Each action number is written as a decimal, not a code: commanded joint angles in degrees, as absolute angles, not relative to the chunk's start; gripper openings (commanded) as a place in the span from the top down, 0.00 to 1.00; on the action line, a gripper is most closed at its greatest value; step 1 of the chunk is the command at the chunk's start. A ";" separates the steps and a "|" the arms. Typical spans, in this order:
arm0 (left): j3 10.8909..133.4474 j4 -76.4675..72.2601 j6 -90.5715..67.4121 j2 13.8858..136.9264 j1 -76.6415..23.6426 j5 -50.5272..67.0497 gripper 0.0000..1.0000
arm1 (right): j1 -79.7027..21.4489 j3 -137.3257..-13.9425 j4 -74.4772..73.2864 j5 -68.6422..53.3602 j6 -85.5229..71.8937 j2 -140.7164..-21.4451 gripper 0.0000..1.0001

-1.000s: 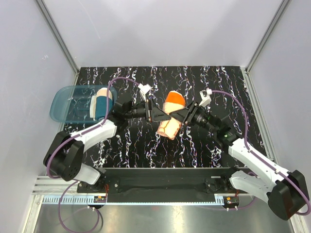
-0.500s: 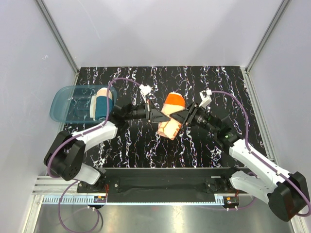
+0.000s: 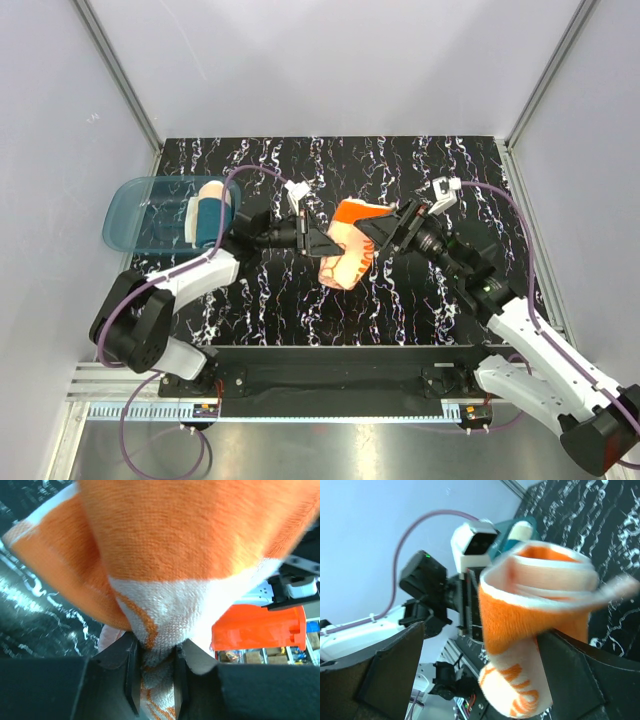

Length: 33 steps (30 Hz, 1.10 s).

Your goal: Roll the towels

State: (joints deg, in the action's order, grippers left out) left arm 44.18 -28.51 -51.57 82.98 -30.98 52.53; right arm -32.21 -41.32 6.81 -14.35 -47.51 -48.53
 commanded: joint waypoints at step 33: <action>81.21 39.30 -15.21 76.64 21.44 20.87 1.00 | -32.52 -47.29 -3.43 -14.05 -42.71 -55.19 0.00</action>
State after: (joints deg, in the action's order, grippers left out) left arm 77.32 38.87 -19.42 75.75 19.57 31.46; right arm -32.21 -46.92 -5.28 -10.37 -43.27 -54.08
